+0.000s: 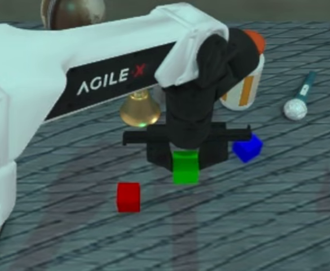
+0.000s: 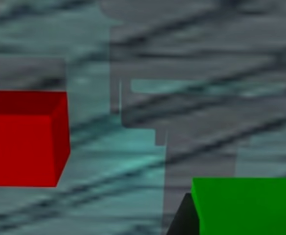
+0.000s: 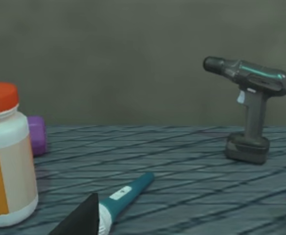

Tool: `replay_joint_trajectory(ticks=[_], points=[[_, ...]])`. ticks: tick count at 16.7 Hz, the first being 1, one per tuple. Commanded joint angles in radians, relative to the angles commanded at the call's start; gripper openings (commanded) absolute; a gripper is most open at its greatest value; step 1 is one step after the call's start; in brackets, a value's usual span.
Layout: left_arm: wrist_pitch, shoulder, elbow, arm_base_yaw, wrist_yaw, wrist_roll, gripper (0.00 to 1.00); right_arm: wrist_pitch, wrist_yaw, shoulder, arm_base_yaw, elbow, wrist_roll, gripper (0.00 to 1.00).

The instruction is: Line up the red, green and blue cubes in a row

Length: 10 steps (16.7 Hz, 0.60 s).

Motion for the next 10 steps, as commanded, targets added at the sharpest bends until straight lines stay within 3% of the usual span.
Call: replay_joint_trajectory(ticks=[4, 10], points=[[0.018, 0.008, -0.017, 0.005, 0.001, 0.001, 0.0, 0.0, 0.0, 0.0, 0.0, 0.0, 0.0, 1.0], [0.228, 0.054, -0.17, 0.001, 0.001, 0.002, 0.0, 0.0, 0.0, 0.0, 0.0, 0.0, 0.0, 1.0]])
